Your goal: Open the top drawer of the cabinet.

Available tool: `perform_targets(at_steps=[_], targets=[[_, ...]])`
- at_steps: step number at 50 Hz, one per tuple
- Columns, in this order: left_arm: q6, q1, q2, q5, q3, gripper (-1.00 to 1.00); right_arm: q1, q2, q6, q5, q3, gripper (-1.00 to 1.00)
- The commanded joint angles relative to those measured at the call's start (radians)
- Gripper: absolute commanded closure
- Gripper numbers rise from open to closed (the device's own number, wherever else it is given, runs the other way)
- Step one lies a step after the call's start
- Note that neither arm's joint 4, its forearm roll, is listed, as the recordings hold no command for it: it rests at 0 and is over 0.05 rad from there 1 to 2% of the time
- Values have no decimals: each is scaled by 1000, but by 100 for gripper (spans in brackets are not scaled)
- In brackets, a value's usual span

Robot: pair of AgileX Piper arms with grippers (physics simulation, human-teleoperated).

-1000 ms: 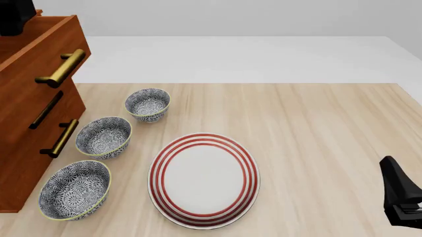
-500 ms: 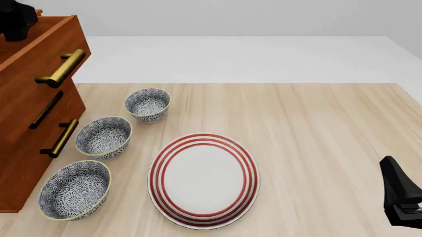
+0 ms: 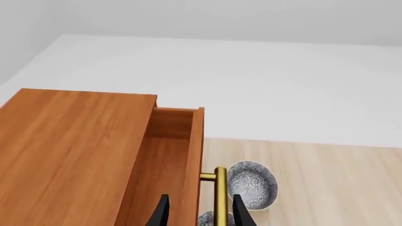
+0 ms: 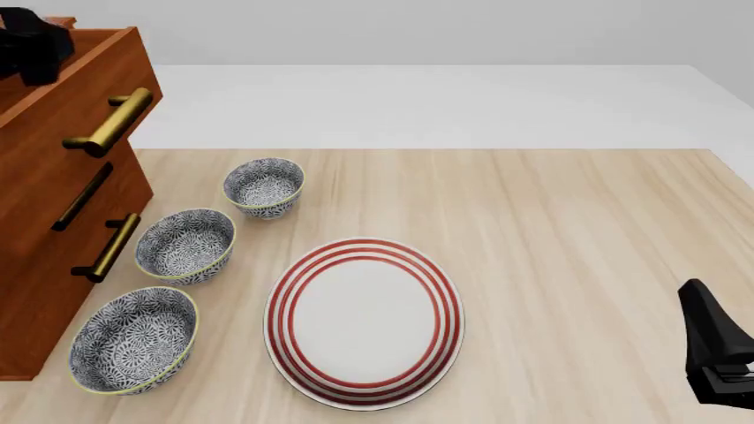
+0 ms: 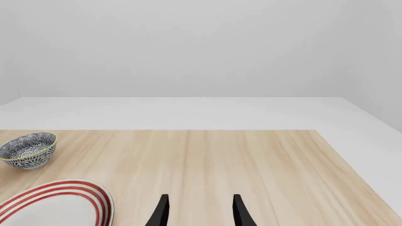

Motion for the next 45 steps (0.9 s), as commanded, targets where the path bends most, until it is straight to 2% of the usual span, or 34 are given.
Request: perform_targets(at_steps=[1, 45], targets=[[-4, 10, 30, -24, 13, -100, 0, 0, 0, 0, 0, -100], [-10, 9, 103, -48, 24, -100, 0, 0, 0, 0, 0, -100]])
